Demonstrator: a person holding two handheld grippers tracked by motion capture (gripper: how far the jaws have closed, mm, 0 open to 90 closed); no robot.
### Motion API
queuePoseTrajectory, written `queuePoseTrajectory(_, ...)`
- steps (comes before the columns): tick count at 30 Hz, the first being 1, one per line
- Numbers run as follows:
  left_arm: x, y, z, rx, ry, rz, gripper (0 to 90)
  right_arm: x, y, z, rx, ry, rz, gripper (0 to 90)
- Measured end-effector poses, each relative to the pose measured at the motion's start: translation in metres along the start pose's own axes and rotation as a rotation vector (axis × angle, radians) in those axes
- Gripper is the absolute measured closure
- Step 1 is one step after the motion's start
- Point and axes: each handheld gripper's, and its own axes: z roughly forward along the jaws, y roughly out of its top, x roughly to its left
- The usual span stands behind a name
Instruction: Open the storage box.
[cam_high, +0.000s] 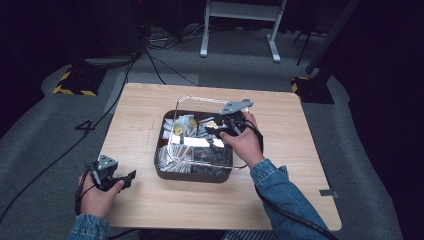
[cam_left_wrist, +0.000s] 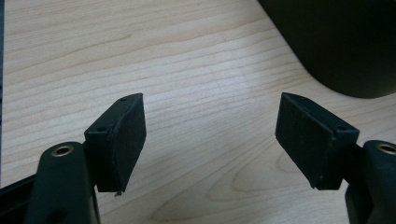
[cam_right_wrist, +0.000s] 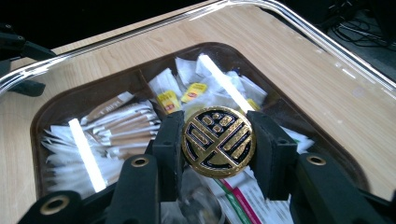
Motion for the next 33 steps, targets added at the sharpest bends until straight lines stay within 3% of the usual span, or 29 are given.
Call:
queuePoseTrajectory(17,0.003,0.005,0.007,-0.002,-0.013,-0.021,23.8,-0.037,-0.031,-0.059,-0.005,-0.078,0.053,58.8)
queuePoseTrajectory(33,0.001,0.007,0.009,0.011,0.003,0.007,24.9,-0.074,-0.066,-0.114,-0.02,-0.172,0.127,58.8)
